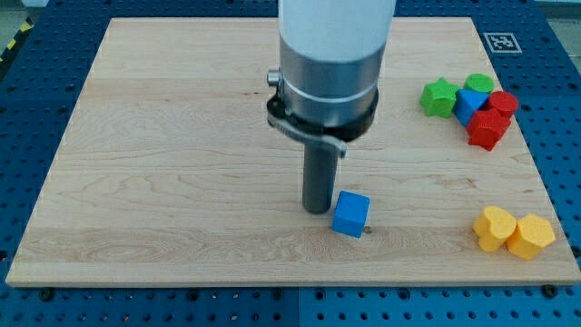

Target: Move the blue cube towards the yellow heart

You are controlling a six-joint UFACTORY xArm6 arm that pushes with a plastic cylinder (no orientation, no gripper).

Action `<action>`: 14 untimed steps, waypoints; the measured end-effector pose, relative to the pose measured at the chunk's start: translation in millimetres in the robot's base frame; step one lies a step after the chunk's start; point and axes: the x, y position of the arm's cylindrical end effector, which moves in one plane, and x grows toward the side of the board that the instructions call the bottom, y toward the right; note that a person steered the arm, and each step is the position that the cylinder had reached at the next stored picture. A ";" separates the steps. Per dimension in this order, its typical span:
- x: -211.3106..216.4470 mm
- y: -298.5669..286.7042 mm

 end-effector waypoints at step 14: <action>-36.7 229.3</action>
